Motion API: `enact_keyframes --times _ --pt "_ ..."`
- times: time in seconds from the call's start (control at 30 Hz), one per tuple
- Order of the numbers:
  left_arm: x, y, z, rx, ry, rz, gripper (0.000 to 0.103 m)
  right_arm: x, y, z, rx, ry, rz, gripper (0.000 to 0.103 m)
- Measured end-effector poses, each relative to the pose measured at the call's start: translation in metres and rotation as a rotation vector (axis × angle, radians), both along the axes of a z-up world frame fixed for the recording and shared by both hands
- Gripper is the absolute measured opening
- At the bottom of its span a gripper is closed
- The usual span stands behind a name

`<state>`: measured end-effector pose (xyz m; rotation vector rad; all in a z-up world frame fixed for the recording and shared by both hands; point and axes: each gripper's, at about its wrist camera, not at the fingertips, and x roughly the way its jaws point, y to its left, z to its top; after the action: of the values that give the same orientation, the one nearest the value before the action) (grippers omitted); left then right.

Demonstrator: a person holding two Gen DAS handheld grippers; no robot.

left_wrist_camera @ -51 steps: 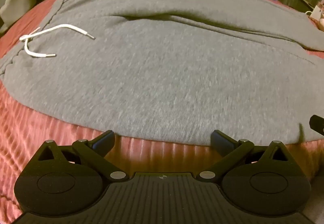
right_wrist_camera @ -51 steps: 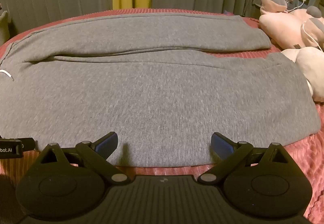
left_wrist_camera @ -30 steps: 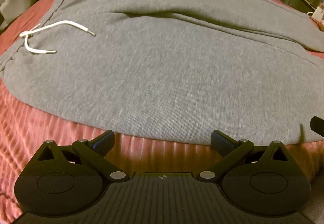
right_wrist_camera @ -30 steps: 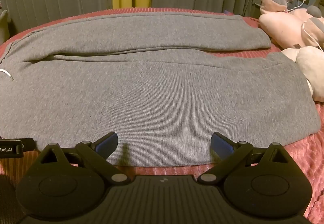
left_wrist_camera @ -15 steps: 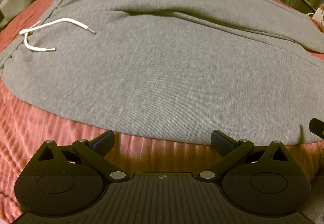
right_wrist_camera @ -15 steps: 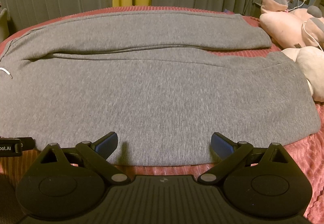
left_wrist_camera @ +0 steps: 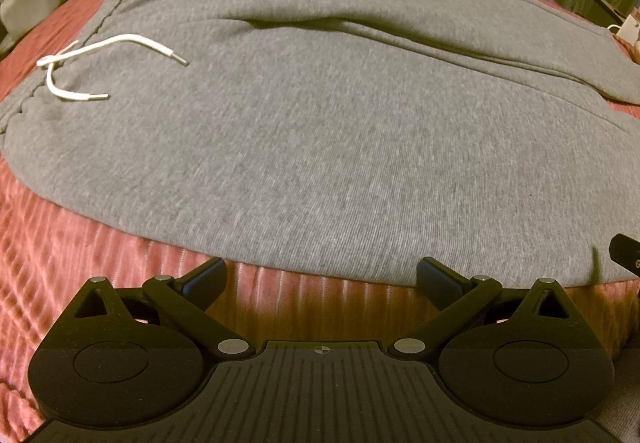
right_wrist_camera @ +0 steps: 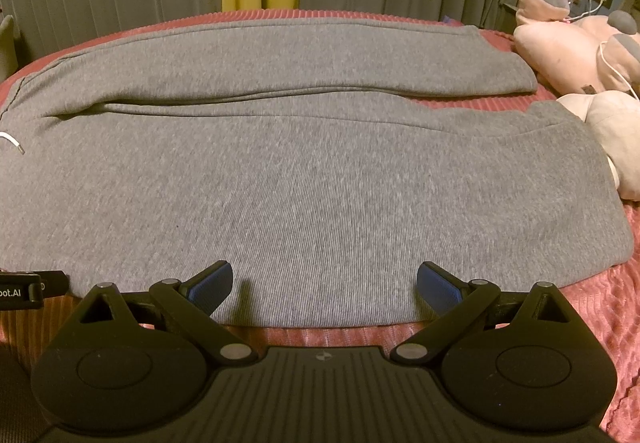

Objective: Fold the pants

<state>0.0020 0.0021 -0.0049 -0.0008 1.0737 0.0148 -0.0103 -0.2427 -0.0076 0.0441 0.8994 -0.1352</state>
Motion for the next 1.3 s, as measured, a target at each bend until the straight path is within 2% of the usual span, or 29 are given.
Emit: enact_keyframes --times 1.3 --pt "-0.0005 -0.0011 -0.0033 -0.006 0.008 0.003 0.103 -0.0015 0.0006 -0.0014 -0.006 0.009 0.002 0.099"
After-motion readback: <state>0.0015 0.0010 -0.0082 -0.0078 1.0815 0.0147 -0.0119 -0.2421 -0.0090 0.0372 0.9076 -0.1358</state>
